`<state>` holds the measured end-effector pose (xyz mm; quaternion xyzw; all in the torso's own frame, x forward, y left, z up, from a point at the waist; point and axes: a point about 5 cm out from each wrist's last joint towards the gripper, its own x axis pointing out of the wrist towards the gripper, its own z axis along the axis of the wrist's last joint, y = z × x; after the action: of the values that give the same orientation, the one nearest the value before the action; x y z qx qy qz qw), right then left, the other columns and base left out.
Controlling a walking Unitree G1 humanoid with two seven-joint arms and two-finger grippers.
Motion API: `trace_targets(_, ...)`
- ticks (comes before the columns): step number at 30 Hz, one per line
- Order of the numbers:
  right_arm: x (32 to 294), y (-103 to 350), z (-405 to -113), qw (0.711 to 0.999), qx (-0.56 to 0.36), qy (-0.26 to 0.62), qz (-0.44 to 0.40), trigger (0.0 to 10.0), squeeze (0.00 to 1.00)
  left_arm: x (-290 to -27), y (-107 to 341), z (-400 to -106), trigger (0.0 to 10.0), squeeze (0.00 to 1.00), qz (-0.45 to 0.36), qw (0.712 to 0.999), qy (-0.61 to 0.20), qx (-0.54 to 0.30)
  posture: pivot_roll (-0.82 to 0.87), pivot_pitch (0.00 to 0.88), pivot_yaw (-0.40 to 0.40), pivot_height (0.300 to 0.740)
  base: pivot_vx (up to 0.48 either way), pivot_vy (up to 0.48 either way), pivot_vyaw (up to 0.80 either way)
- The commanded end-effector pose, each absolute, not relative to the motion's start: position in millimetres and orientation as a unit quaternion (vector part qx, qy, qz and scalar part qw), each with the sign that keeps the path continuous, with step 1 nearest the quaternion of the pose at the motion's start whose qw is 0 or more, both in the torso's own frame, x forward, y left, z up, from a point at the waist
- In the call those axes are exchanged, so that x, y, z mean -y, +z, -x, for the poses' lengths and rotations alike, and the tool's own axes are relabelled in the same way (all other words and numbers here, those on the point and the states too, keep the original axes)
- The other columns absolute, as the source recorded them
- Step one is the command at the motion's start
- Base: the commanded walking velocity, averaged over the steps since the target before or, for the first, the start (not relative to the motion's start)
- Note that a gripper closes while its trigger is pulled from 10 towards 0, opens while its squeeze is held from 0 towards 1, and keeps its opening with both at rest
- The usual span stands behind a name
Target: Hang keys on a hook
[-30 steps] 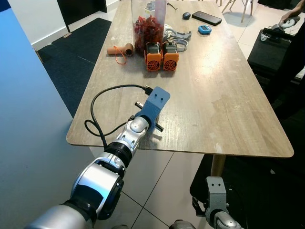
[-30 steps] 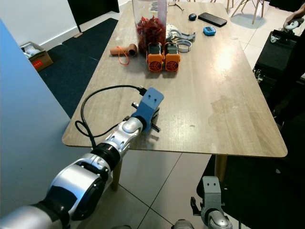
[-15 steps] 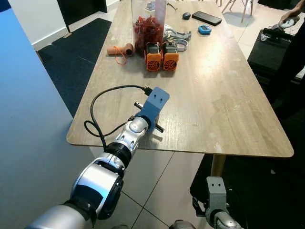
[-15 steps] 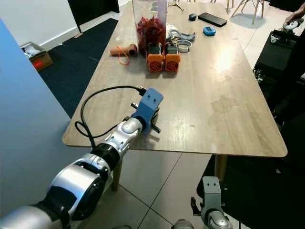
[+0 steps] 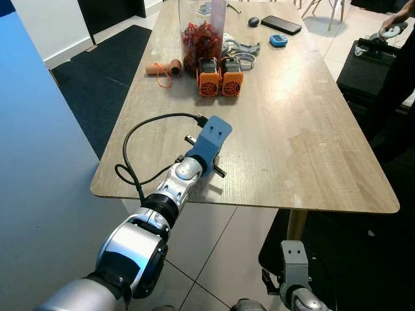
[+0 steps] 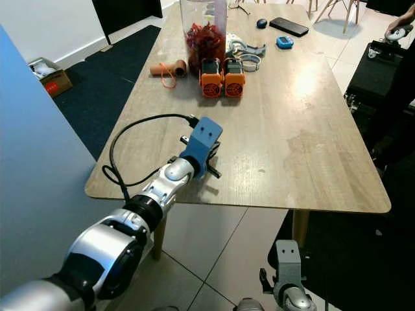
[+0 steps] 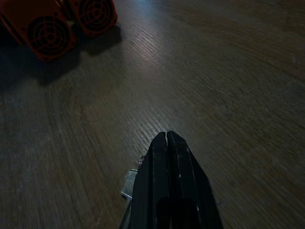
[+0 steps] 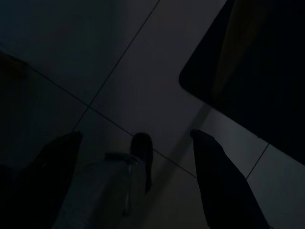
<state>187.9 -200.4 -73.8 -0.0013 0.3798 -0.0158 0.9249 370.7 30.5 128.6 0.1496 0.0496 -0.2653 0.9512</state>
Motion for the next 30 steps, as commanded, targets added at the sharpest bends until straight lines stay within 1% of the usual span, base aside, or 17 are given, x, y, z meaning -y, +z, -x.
trace_targets(1,202.3,-76.9,-181.4,0.922,-0.387,-0.025,-0.007,10.0,0.0,-30.6,122.5,-367.9,10.0,0.29,-0.153,0.951,-0.262,-0.053,0.02,0.113,0.024,0.74,0.0,0.0,0.0)
trace_targets(2,202.4,-76.9,-181.3,0.922,-0.387,-0.025,-0.006,10.0,0.0,-30.7,122.7,-367.9,10.0,0.23,-0.155,0.952,-0.26,-0.05,0.02,0.113,0.024,0.74,0.0,0.0,0.0)
trace_targets(3,202.7,-76.9,-181.2,0.922,-0.387,-0.026,-0.006,10.0,0.0,-30.8,122.8,-368.0,10.0,0.0,-0.159,0.953,-0.254,-0.046,0.02,0.113,0.024,0.74,0.0,0.0,0.0)
trace_targets(5,203.1,-76.9,-181.0,0.922,-0.387,-0.026,-0.006,10.0,0.0,-29.5,121.7,-367.3,10.0,0.0,-0.157,0.951,-0.262,-0.05,0.02,0.112,0.025,0.74,0.0,0.0,0.0)
trace_targets(6,203.2,-76.9,-181.0,0.922,-0.387,-0.026,-0.006,10.0,0.0,-29.0,121.6,-367.1,10.0,0.35,-0.156,0.951,-0.262,-0.05,0.02,0.112,0.025,0.74,0.0,0.0,0.0)
trace_targets(8,203.4,-76.9,-180.9,0.922,-0.387,-0.026,-0.005,10.0,0.0,-28.7,121.7,-366.9,10.0,0.35,-0.156,0.951,-0.262,-0.049,0.02,0.112,0.025,0.74,0.0,0.0,0.0)
trace_targets(9,203.4,-76.9,-180.9,0.922,-0.387,-0.026,-0.005,10.0,0.0,-28.2,121.4,-366.7,10.0,0.62,-0.155,0.951,-0.264,-0.051,0.01,0.111,0.026,0.74,0.0,0.0,0.0)
trace_targets(10,203.4,-76.9,-180.8,0.922,-0.387,-0.026,-0.005,10.0,0.0,-27.8,121.1,-366.5,10.0,0.77,-0.156,0.95,-0.265,-0.052,0.01,0.111,0.026,0.74,0.0,0.0,0.0)
trace_targets(11,203.5,-76.9,-180.8,0.922,-0.387,-0.026,-0.005,10.0,0.0,-27.4,120.9,-366.4,10.0,0.77,-0.156,0.95,-0.266,-0.052,0.01,0.111,0.026,0.74,0.0,0.0,0.0)
trace_targets(12,203.5,-77.0,-180.6,0.922,-0.387,-0.027,-0.005,10.0,0.0,-27.8,121.0,-366.7,10.0,0.66,-0.16,0.951,-0.258,-0.05,0.01,0.108,0.029,0.74,0.0,0.0,0.0)
trace_targets(13,203.5,-77.0,-180.6,0.922,-0.387,-0.027,-0.005,10.0,0.0,-28.3,121.2,-367.0,10.0,0.66,-0.164,0.953,-0.252,-0.047,0.01,0.108,0.029,0.74,0.0,0.0,0.0)
trace_targets(14,203.5,-77.1,-180.4,0.922,-0.387,-0.027,-0.006,10.0,0.0,-28.7,121.0,-367.2,10.0,0.0,-0.165,0.953,-0.248,-0.048,0.01,0.108,0.029,0.74,0.0,0.0,0.0)
trace_targets(21,203.4,-77.3,-179.8,0.921,-0.387,-0.028,-0.006,10.0,0.0,-29.5,119.7,-367.1,10.0,0.0,-0.166,0.954,-0.245,-0.05,0.01,0.107,0.032,0.74,0.0,0.0,0.0)
trace_targets(30,202.6,-78.1,-178.0,0.921,-0.388,-0.03,-0.009,10.0,0.0,-29.1,116.4,-366.1,10.0,0.0,-0.17,0.952,-0.248,-0.059,0.01,0.126,0.041,0.74,0.0,0.0,0.0)
